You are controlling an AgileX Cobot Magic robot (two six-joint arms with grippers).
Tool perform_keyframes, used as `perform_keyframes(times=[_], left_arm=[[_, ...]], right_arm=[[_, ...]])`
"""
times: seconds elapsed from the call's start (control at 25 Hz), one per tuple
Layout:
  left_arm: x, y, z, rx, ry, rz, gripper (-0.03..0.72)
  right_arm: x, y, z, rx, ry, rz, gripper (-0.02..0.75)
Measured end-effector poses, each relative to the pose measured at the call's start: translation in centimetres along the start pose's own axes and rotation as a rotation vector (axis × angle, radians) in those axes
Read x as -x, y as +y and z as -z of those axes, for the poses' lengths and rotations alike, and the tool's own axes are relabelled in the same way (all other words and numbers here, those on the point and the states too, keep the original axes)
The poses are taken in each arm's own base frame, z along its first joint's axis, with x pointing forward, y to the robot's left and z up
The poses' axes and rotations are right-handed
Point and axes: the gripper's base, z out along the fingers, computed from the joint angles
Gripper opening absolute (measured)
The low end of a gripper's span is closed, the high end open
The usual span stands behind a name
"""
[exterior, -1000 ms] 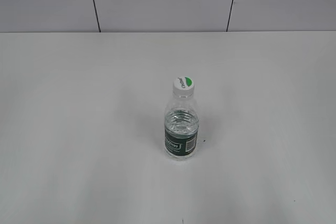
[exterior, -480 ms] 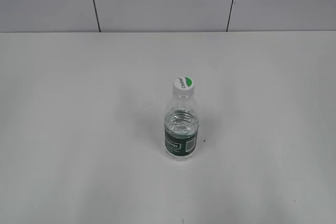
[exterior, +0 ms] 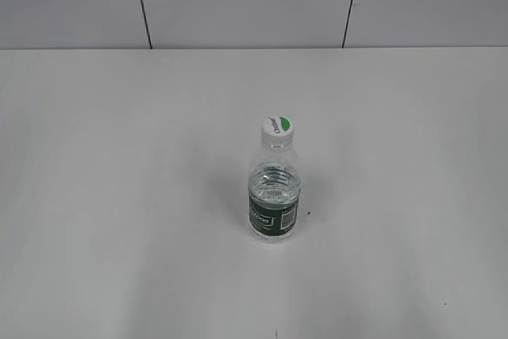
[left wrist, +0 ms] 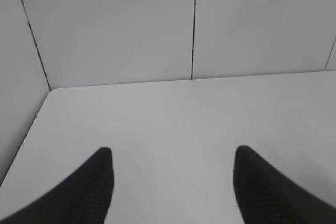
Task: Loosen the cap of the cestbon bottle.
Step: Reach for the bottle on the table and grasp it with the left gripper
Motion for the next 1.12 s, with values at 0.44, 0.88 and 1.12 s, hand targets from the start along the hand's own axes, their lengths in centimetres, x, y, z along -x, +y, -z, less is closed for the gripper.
perform_keyframes(times=[0.44,0.88,1.12], left_arm=[[-1.4,-1.2,-7.0,-0.106,-0.065,-0.029,0.443],[-4.2,-2.3,-16.2,-0.118,0.028,-0.033,0.443],[-6.1,-3.3,-19.6,-0.185,0.018,0.001,0.433]], right_arm=[[0.0,0.0,0.0,0.0,0.0,-0.001,0.587],[0.0,0.0,0.0,0.0,0.0,-0.005,0.587],[0.0,0.0,0.0,0.002,0.0,-0.007,0.587]])
